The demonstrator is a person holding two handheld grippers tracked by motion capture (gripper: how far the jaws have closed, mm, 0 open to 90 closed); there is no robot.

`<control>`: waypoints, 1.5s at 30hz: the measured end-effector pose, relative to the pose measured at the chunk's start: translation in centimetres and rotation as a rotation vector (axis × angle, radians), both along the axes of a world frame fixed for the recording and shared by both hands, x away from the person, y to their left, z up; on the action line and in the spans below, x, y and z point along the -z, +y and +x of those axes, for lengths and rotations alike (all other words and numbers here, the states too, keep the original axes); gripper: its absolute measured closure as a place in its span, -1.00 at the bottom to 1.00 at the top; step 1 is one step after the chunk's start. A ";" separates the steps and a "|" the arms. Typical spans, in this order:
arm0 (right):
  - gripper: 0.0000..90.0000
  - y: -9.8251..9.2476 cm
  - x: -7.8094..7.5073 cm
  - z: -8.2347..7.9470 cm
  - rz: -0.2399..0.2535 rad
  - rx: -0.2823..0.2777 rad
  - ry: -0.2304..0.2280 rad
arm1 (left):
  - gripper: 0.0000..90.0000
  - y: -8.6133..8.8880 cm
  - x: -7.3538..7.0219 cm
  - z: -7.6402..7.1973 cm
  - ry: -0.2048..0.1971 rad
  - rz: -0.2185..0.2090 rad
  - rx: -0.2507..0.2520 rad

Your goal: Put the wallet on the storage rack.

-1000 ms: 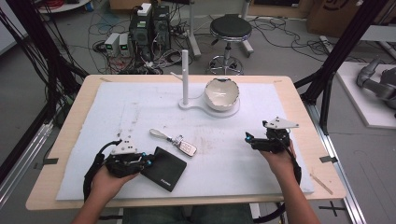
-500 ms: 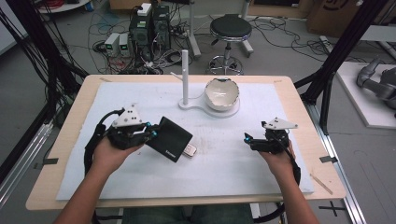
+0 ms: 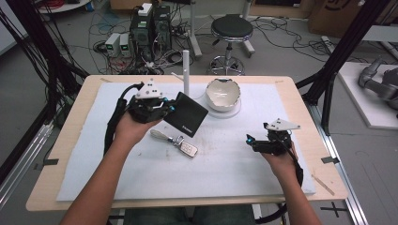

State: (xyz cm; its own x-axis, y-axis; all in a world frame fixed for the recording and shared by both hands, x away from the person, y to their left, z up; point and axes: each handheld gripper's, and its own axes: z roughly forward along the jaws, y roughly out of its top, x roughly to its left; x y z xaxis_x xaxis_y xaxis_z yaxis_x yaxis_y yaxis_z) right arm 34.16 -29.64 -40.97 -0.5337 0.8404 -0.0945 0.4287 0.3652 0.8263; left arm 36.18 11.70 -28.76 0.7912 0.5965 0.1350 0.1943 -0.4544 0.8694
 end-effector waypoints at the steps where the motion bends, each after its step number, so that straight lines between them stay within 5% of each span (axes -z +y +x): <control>1: -0.63 0.0 0.0 0.0 0.000 0.000 0.000 | 0.86 -0.4 -0.3 0.4 -0.007 0.003 0.000; 10: -0.63 -0.9 0.2 -0.2 0.011 0.019 -0.008 | 0.86 -4.3 -2.7 4.2 -0.025 0.012 0.008; 25: -0.63 -1.0 0.3 0.2 0.027 0.016 -0.005 | 0.86 -9.6 -2.7 9.7 -0.033 0.074 -0.028; 38: -0.63 -1.2 0.4 0.4 0.038 0.020 0.004 | 0.86 -12.4 -1.1 13.5 -0.013 0.064 -0.028; 45: -0.63 -1.0 0.4 0.3 0.034 0.018 0.001 | 0.85 -13.1 0.3 14.6 -0.016 0.112 -0.067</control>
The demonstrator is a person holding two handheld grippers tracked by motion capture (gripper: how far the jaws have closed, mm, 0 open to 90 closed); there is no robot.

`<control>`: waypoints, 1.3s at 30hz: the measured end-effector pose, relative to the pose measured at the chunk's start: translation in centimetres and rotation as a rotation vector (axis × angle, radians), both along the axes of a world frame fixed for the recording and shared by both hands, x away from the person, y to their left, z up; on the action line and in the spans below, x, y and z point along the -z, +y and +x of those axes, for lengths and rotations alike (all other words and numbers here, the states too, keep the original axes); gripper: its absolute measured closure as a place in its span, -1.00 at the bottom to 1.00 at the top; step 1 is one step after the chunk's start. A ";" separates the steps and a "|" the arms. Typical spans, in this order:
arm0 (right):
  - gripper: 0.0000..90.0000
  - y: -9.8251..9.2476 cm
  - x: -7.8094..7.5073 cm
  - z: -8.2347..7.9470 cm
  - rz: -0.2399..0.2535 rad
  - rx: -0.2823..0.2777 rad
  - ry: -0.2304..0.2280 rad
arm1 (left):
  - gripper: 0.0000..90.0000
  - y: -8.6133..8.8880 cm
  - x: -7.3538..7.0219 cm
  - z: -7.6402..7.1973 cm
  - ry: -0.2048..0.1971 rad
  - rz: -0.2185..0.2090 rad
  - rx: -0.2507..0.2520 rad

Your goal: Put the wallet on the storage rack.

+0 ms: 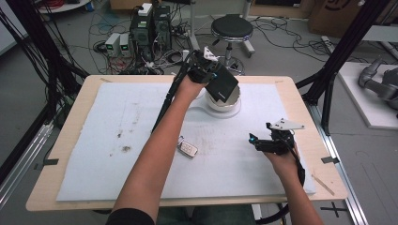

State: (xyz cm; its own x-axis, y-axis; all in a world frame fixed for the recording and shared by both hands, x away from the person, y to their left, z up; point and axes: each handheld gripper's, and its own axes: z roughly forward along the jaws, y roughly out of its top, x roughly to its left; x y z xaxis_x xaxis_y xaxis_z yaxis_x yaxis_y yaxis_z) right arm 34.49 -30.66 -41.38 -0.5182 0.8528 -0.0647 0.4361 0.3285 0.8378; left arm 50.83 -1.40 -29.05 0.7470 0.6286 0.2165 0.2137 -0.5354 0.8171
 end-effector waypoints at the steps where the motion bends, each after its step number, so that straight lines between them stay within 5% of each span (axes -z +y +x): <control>1: -0.63 0.0 0.0 0.0 -0.001 -0.002 -0.002 | 0.85 -0.1 0.2 0.1 -0.001 0.012 -0.006; 21: -0.63 0.0 -0.1 -0.1 -0.001 -0.005 -0.001 | 0.85 -2.4 2.4 0.3 -0.024 0.122 -0.016; 29: -0.63 0.0 0.0 -0.1 -0.005 -0.005 -0.001 | 0.81 -2.9 3.5 0.2 -0.024 0.116 -0.027; 34: -0.63 0.1 0.0 -0.1 -0.004 -0.008 -0.003 | 0.20 -2.8 3.5 0.3 -0.012 0.109 -0.048; 39: -0.63 0.0 0.0 0.0 -0.003 -0.007 -0.003 | -0.12 -2.2 2.6 -0.3 -0.022 0.064 -0.051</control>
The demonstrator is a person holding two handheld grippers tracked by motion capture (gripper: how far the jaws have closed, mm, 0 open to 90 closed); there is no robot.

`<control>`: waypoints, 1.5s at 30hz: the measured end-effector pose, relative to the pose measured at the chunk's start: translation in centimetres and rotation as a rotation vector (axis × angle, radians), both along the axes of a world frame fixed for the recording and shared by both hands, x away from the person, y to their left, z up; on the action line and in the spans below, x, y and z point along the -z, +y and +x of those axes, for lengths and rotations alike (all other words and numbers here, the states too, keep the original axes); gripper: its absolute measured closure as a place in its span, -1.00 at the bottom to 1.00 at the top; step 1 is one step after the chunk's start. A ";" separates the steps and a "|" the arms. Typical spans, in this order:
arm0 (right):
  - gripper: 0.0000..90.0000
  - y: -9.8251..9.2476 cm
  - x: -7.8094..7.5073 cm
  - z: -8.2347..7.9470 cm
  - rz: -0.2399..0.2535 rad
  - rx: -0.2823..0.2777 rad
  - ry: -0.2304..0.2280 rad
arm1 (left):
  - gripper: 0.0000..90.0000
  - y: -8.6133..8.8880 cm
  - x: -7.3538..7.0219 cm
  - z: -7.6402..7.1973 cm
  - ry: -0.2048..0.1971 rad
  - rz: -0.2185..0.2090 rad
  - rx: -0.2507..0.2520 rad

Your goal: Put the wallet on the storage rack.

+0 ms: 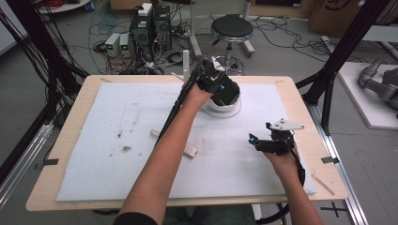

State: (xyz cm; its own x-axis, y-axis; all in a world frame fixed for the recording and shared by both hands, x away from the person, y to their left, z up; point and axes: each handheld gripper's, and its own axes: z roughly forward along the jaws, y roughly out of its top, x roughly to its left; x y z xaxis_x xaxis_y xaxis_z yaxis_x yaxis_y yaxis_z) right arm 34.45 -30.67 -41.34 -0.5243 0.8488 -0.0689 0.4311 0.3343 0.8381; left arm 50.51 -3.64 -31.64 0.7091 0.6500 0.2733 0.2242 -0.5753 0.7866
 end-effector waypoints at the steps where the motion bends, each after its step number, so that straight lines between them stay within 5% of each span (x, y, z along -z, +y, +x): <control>1: -0.63 -0.1 0.0 0.0 0.005 0.003 -0.002 | -0.14 0.2 -0.3 -0.2 -0.001 -0.014 0.006; 9: -0.63 -0.4 -0.3 -0.1 0.019 0.011 -0.010 | -0.30 3.5 -2.7 -3.2 -0.001 -0.100 0.061; 20: -0.63 -0.7 -0.4 -0.1 0.027 0.029 -0.014 | -0.39 7.1 -3.4 -6.5 0.012 -0.162 0.113; 30: -0.63 -0.5 -0.4 0.0 0.019 0.026 -0.013 | -0.45 11.0 -2.8 -9.4 0.024 -0.193 0.146; 39: -0.63 -0.3 -0.2 0.0 0.012 0.022 -0.008 | -0.49 16.5 -0.7 -12.7 0.065 -0.243 0.107; 45: -0.63 -0.2 -0.1 0.2 0.005 0.025 -0.004 | -0.50 18.5 0.1 -14.5 0.045 -0.261 0.080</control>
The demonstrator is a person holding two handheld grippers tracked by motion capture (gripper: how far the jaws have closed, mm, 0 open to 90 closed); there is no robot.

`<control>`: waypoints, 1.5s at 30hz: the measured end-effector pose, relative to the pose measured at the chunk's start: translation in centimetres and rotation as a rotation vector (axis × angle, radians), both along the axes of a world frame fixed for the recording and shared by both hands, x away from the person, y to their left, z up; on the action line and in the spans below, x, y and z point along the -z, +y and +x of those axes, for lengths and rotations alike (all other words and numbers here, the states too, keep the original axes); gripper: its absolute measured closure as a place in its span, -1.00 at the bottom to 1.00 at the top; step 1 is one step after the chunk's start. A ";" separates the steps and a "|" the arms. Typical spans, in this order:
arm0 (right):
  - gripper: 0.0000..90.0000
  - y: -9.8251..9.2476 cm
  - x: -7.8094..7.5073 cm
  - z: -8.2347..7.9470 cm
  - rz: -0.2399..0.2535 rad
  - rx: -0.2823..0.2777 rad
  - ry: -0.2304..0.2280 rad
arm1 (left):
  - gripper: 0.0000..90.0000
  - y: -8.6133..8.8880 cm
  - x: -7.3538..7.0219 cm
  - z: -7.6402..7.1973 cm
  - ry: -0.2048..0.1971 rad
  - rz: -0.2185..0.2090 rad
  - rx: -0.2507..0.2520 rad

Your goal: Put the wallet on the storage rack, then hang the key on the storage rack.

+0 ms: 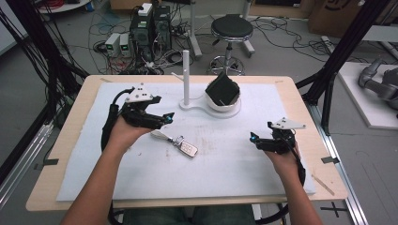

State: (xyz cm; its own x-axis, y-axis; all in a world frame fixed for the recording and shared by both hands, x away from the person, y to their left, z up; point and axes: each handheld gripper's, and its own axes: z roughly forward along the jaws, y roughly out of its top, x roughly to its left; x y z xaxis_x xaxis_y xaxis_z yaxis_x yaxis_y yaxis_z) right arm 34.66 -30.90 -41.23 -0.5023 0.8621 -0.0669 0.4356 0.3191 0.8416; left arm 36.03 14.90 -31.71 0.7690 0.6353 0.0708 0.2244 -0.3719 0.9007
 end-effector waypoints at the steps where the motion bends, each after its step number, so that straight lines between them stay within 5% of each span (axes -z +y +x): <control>1: -0.63 0.0 0.0 0.0 -0.001 -0.001 0.000 | -0.50 0.3 0.2 -0.4 0.001 -0.001 -0.004; 7: -0.63 0.0 0.0 0.0 0.007 0.001 0.001 | -0.50 1.5 1.9 -2.5 -0.014 -0.008 -0.024; 14: -0.63 0.2 0.0 0.0 0.012 0.004 0.005 | -0.52 3.7 4.0 -3.9 -0.007 -0.070 -0.051; 20: -0.63 0.9 0.0 0.7 -0.001 -0.004 0.006 | -0.52 5.2 5.6 -4.1 -0.004 -0.053 -0.114; 25: -0.63 1.2 0.1 0.9 -0.012 -0.024 0.005 | -0.54 5.7 6.6 -4.7 -0.004 -0.022 -0.117; 33: -0.63 1.4 -0.2 0.3 -0.003 -0.038 -0.016 | -0.57 5.5 6.1 -5.6 -0.033 -0.054 -0.118; 45: -0.63 2.1 -0.3 1.1 0.023 -0.043 -0.018 | -0.57 6.6 6.2 -5.9 -0.007 -0.079 -0.096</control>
